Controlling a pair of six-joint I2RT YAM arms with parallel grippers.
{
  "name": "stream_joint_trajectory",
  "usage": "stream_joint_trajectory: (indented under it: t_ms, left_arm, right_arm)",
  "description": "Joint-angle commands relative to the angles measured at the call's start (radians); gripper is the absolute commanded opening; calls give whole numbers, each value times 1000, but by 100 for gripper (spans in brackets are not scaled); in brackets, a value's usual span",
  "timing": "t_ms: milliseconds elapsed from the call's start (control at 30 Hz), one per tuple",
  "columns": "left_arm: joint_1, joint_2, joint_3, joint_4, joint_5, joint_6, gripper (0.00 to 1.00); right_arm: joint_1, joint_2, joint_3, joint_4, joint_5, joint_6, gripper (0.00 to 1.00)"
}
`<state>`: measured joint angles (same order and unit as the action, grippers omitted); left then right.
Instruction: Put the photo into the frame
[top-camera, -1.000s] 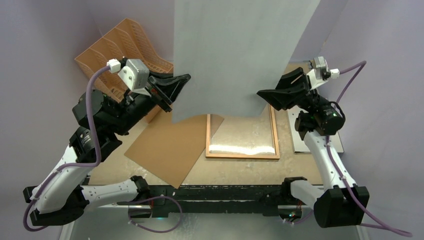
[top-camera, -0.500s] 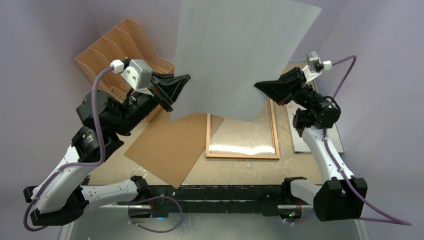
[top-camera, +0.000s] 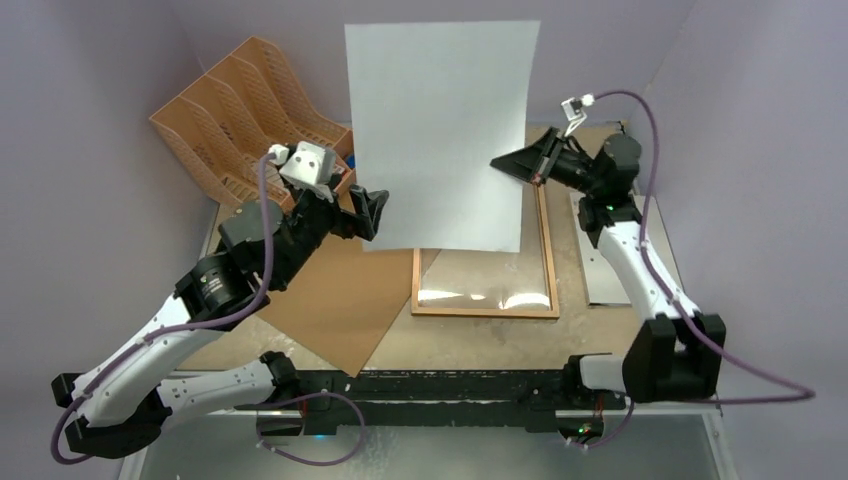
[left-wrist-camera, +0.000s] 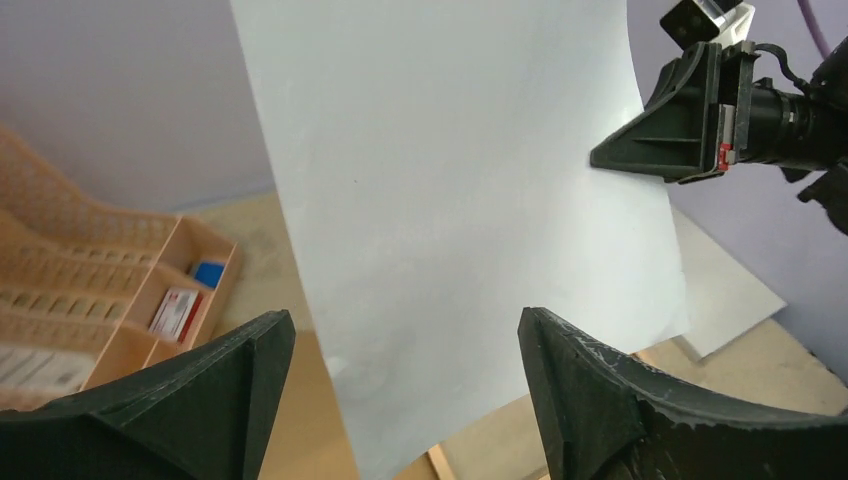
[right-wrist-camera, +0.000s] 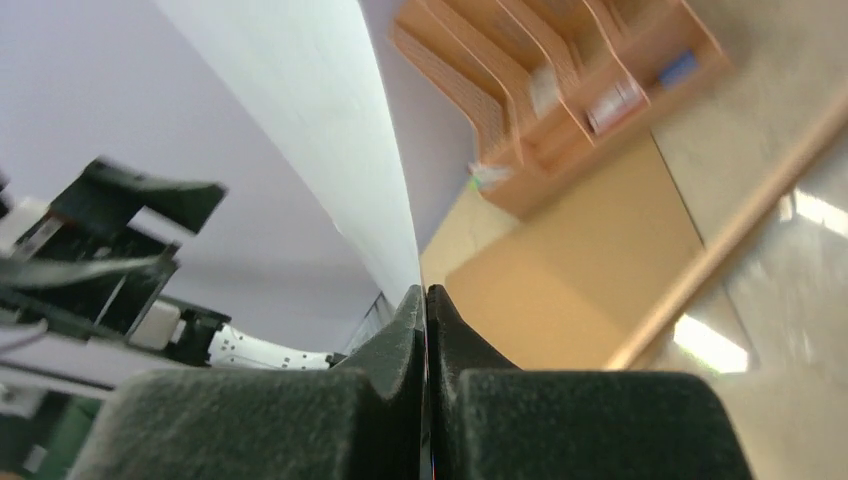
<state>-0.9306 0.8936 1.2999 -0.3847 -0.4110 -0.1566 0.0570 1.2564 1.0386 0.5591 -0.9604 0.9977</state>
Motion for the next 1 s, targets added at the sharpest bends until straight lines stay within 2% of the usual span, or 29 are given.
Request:
stream_joint_trajectory:
  t_ms: [0,133,233,367,500,567,700,867,967]
  left_arm:
    - [0,-6,-74,-79,-236,-126,88]
    - [1,-6,-134,-100,-279,-172,89]
    - [0,-7,-197,-62,-244,-209,89]
    - [1,43,-260,-33,-265,-348,89]
    - [1,146,-307,-22,-235,-473,89]
    - [6,199,-319,-4,-179,-546,89]
    - [37,314,-313,31,-43,-601,89]
    - [141,406,-310,111,120,-594,89]
    - [195,455,-308,153,197,-578,89]
  right_arm:
    - [-2,151,-18,-382,2,-120,0]
    - [-2,233,-22,-483,147,-207,0]
    - [-2,294,-11,-520,246,-261,0]
    - [-2,386,14,-556,307,-337,0]
    - [-2,415,64,-675,455,-450,0]
    - [-2,419,86,-731,527,-512,0]
    - [-3,425,125,-825,629,-607,0]
    - [-3,443,172,-905,782,-691,0]
    - [-3,434,157,-907,796,-700,0]
